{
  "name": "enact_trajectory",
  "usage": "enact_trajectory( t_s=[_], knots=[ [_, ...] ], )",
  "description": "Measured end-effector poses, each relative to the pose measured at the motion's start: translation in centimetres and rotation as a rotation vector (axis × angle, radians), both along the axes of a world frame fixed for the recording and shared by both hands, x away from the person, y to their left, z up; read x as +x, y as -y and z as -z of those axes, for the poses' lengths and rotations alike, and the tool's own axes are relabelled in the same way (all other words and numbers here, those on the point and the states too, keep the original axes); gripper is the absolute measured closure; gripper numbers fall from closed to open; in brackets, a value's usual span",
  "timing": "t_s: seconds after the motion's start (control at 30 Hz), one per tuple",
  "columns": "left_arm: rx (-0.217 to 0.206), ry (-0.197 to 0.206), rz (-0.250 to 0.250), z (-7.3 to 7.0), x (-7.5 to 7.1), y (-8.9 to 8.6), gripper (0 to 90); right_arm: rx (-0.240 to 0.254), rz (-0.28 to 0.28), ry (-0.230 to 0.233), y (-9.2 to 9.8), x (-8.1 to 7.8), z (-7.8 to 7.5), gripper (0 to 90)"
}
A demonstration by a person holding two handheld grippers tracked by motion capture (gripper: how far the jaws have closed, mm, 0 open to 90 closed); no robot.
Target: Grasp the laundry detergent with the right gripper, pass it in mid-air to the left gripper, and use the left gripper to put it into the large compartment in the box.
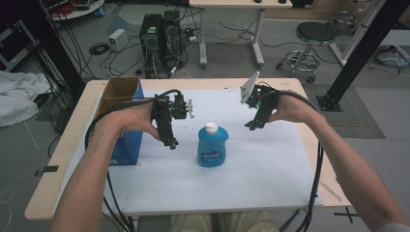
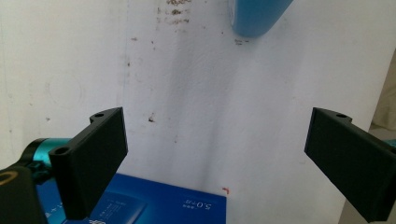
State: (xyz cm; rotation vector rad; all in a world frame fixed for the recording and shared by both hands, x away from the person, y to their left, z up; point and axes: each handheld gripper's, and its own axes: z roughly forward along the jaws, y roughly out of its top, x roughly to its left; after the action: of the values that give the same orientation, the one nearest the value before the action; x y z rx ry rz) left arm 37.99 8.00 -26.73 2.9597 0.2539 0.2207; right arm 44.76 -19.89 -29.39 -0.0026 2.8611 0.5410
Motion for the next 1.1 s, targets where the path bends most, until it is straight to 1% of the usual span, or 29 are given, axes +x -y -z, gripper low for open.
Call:
enact_trajectory(
  t_s=[0.07, 0.2, 0.23, 0.3, 0.33, 0.37, 0.4, 0.47, 0.5, 0.6, 0.63, 0.8, 0.9, 0.93, 1.1],
  knots=[
    [0.0, -0.001, 0.001, 0.0, 0.0, 0.0, 6.0, 0.025, 0.0, -0.012, 0.1, -0.5, 0.5, 11.5],
    [0.003, -0.003, 0.001, 0.0, 0.0, 0.0, 6.0, 0.051, -0.009, -0.025, 0.3, -1.6, 1.5, 11.5],
    [0.004, -0.003, 0.002, 0.0, 0.0, 0.0, 6.0, 0.054, -0.009, -0.029, 0.3, -1.8, 1.7, 11.5],
    [0.003, -0.005, 0.005, 0.0, 0.0, 0.1, 6.0, 0.062, -0.015, -0.017, 0.2, -2.3, 2.0, 11.5],
    [0.002, -0.003, 0.006, 0.0, 0.0, 0.1, 6.0, 0.056, -0.015, -0.025, 0.1, -2.5, 2.1, 11.5],
    [0.004, -0.003, 0.006, 0.0, 0.0, 0.1, 6.0, 0.053, -0.016, -0.023, 0.0, -2.7, 2.2, 11.5],
    [0.002, -0.004, 0.004, 0.0, 0.0, 0.1, 6.0, 0.066, -0.021, -0.022, -0.1, -2.9, 2.2, 11.5],
    [0.005, -0.002, 0.009, 0.0, -0.1, 0.1, 6.0, 0.106, -0.03, -0.041, -0.3, -3.4, 2.3, 11.6],
    [0.003, -0.002, 0.007, 0.0, -0.1, 0.1, 6.0, 0.118, -0.034, -0.045, -0.4, -3.5, 2.5, 11.5],
    [0.0, -0.002, 0.005, -0.1, -0.2, 0.0, 6.0, 0.126, -0.037, -0.048, -0.7, -3.8, 2.9, 11.5],
    [0.003, 0.0, 0.008, -0.2, -0.2, 0.0, 6.0, 0.134, -0.039, -0.06, -1.0, -4.1, 3.4, 11.5],
    [-0.003, 0.003, 0.006, -0.2, -0.4, -0.1, 6.0, 0.17, -0.045, -0.087, -1.5, -4.9, 4.4, 11.5],
    [-0.004, 0.001, 0.006, -0.2, -0.4, -0.1, 6.0, 0.209, -0.057, -0.102, -1.9, -5.4, 4.9, 11.5],
    [-0.005, 0.0, 0.007, -0.2, -0.4, -0.1, 6.0, 0.224, -0.052, -0.11, -2.0, -5.6, 5.0, 11.5],
    [-0.007, 0.001, 0.006, -0.1, -0.5, -0.1, 6.0, 0.293, -0.054, -0.125, -2.4, -5.8, 5.5, 11.6]
  ],
)
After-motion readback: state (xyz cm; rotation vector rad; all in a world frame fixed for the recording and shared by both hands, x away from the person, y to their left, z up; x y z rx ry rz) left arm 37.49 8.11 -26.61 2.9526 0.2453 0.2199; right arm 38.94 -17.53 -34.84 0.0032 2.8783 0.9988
